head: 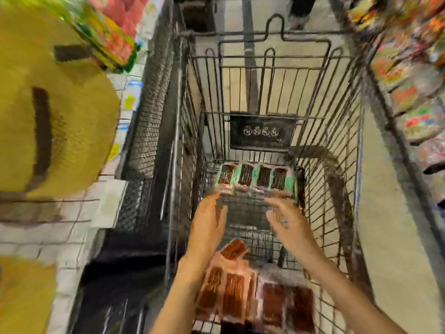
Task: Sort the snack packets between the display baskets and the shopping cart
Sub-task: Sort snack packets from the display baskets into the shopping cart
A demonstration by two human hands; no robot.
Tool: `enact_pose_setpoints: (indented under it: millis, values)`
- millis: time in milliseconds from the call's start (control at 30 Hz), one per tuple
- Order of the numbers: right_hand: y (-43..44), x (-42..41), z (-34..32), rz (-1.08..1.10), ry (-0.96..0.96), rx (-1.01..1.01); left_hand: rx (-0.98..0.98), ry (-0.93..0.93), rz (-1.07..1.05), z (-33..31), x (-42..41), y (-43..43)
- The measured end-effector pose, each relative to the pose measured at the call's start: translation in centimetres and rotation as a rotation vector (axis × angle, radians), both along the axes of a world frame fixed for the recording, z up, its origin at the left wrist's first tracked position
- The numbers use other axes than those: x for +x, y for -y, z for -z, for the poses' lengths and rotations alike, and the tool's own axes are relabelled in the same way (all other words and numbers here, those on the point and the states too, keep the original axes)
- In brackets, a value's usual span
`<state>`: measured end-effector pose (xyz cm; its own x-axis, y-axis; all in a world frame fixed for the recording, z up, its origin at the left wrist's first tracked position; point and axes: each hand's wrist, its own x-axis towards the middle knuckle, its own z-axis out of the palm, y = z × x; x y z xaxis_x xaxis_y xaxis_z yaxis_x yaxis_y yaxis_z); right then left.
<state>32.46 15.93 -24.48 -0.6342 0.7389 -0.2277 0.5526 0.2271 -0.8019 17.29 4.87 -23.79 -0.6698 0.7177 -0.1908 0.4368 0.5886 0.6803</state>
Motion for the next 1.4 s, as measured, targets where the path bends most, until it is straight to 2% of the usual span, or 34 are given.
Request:
enact_pose_setpoints:
  millis: [100,233,367,500,667,767,933,1100,1267,1333,1400]
  values:
    - [3.3,2.7,-4.4,-0.234,-0.046,0.025,0.040,-0.050,-0.073,-4.2,3.3,7.1]
    - [7.7,5.6,-9.2,-0.454,-0.083,-0.055,0.111,-0.074,-0.157,-9.2,8.5,16.9]
    - [12.8,7.1,-13.0,-0.665,-0.130,-0.127,0.111,-0.093,-0.413,-12.4,14.4,25.2]
    - [17.7,7.6,-15.1,-0.831,-0.172,-0.215,0.127,-0.153,-0.569,-15.8,19.8,32.0]
    - [24.5,6.8,-17.7,-1.022,-0.243,-0.248,0.252,-0.083,-0.863,-18.8,25.7,39.1]
    - [29.5,6.4,-18.7,-1.100,-0.301,-0.244,0.189,-0.160,-0.926,-19.7,28.6,43.4]
    - [38.6,6.3,-21.1,-1.201,-0.394,-0.336,0.145,-0.175,-1.048,-20.4,32.7,50.4]
    - [46.0,5.1,-24.7,-1.401,-0.494,-0.388,0.145,-0.375,-1.036,-23.0,34.8,55.4]
    - [52.8,0.8,-26.8,-1.697,-0.505,-0.211,0.288,-0.625,-1.071,-25.6,35.4,59.2]
    - [55.8,-1.3,-26.8,-1.838,-0.420,-0.072,0.318,-0.687,-1.141,-25.6,35.3,61.1]
    - [58.8,-2.8,-25.9,-2.013,-0.263,0.099,0.315,-0.675,-1.237,-25.1,35.1,63.0]
